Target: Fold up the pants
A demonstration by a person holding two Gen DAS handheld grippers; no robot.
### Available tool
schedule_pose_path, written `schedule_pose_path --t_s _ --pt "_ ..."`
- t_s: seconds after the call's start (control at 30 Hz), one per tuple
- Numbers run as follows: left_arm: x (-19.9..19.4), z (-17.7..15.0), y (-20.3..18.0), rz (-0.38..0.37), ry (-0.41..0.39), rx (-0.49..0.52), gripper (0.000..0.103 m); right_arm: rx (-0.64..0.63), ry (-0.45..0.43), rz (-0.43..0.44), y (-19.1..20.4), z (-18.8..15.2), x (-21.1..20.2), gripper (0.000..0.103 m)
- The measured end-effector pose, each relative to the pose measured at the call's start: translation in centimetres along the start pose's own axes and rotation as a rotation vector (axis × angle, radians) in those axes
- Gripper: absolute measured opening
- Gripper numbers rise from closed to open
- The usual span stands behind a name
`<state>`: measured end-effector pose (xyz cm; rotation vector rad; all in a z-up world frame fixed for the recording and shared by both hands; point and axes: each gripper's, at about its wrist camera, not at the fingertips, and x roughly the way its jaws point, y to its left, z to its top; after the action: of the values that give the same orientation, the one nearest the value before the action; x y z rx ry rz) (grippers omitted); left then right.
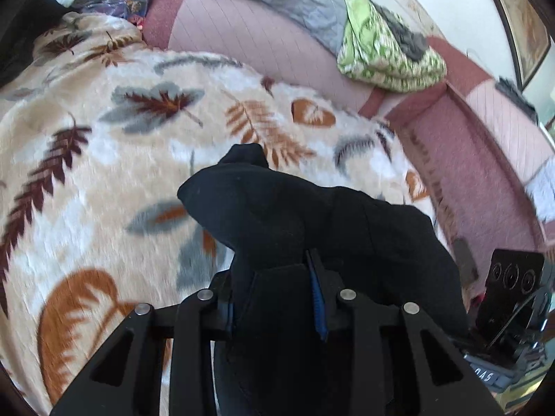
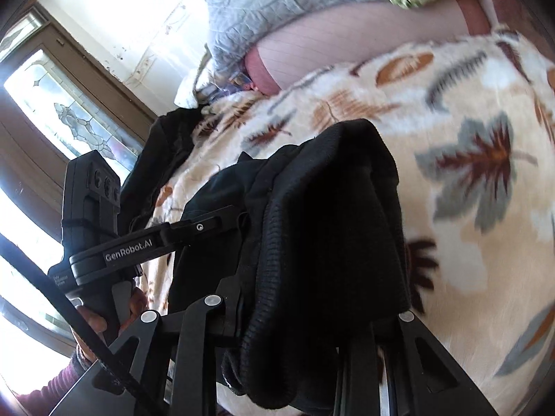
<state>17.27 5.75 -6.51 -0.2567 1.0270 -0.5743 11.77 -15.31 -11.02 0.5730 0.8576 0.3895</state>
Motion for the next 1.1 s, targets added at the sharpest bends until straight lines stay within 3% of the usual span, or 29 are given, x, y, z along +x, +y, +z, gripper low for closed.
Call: schedule_pose_path --t_s 0.27,0.53,0.8,0.97,1.03,1.1 --pt "1.7 6.6 -0.3 0.065 -0.037 0.017 0.029 -0.059 -0.051 -0.035 1.3 6.1 1.9 0.030" --pt "7.4 12.0 1.5 0.115 -0.008 0.006 0.029 -0.029 -0.052 -0.067 -0.3 11.0 6.4 0.030" --pt "12.6 12.6 4.4 0.169 0.055 -0.024 0.033 0.051 0.006 -0.076 -4.4 12.8 11.7 0.030" --pt "13.5 12.5 5.7 0.209 0.061 -0.076 0.060 0.117 0.017 -0.105 -7.0 12.4 13.3 0.042" --pt "13.0 12.5 6.6 0.153 0.085 -0.143 0.060 0.145 0.013 -0.119 -7.7 12.3 13.3 0.059" --pt "11.4 12.4 7.1 0.117 0.072 -0.174 0.060 0.172 0.019 -0.126 -8.3 12.3 12.8 0.064"
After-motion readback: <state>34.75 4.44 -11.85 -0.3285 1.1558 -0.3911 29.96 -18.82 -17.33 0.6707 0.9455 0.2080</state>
